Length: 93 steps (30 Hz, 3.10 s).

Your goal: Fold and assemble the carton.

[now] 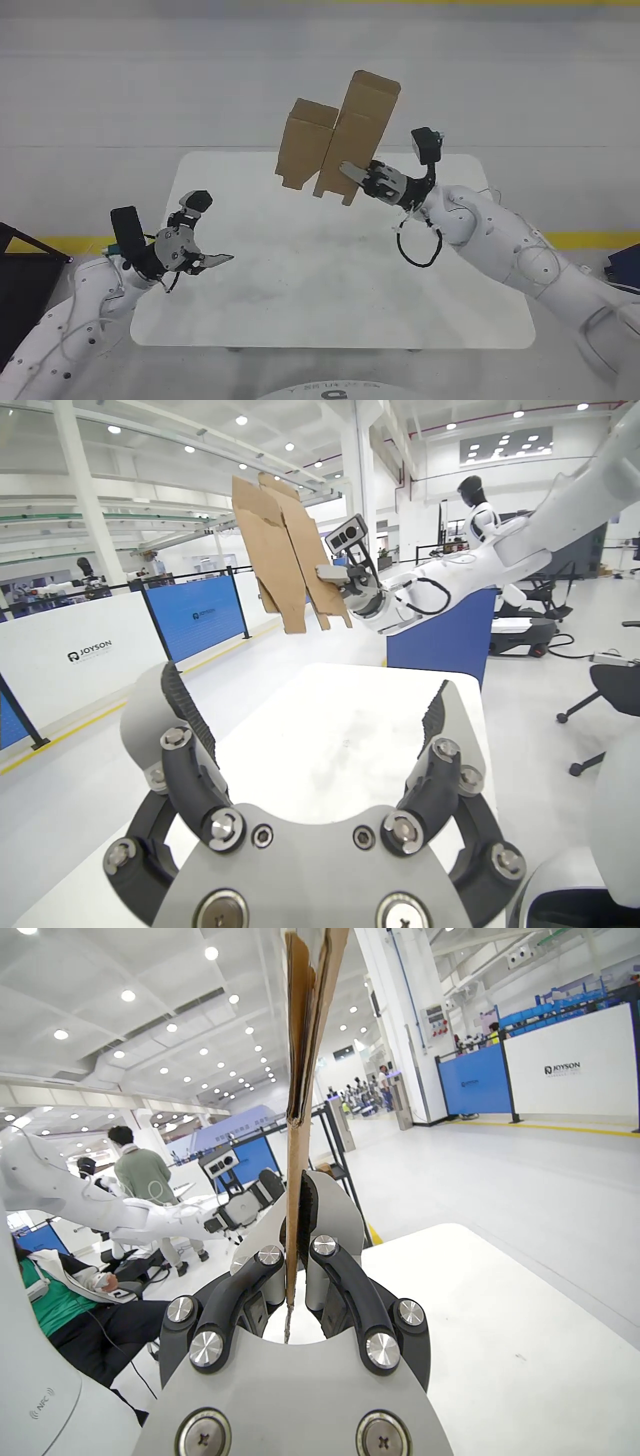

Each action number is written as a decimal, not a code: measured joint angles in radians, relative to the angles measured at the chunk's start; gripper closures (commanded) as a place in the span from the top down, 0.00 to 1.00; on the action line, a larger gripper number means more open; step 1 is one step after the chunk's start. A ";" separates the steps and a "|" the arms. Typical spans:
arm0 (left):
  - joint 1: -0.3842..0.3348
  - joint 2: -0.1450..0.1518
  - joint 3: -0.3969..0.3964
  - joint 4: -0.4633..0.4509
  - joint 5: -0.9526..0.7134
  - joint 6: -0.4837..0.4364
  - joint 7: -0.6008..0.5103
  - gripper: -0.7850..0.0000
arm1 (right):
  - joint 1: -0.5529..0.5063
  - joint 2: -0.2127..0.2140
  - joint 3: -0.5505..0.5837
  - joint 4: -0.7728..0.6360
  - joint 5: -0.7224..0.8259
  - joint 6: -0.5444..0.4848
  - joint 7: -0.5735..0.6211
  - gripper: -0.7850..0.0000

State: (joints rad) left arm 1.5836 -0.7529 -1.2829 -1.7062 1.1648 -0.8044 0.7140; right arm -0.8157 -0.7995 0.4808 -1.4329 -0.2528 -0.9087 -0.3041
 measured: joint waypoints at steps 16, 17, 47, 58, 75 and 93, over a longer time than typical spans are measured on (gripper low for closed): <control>-0.027 -0.033 0.050 -0.096 0.108 0.197 -0.175 0.98 | -0.061 -0.016 0.039 -0.017 0.379 0.026 0.314 0.00; -0.023 -0.033 0.050 -0.098 0.117 0.199 -0.164 0.98 | -0.054 -0.016 0.033 -0.017 0.458 0.037 0.377 0.00; 0.080 -0.038 -0.064 -0.105 0.221 0.163 -0.059 1.00 | 0.010 -0.068 0.089 0.140 1.779 0.767 1.571 0.00; 0.083 -0.040 -0.066 -0.104 0.212 0.155 -0.064 1.00 | -0.005 -0.072 0.069 0.120 1.844 0.896 1.594 0.00; 0.083 -0.040 -0.066 -0.104 0.212 0.155 -0.063 1.00 | 0.020 -0.082 0.002 0.072 2.216 1.548 1.485 0.00; 0.083 -0.040 -0.066 -0.104 0.212 0.155 -0.063 1.00 | 0.018 -0.066 0.107 0.136 1.608 0.914 1.469 0.00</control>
State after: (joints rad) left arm 1.6662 -0.7930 -1.3488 -1.8105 1.3765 -0.6498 0.6505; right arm -0.7974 -0.8660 0.5882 -1.2965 1.3551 0.0049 1.1650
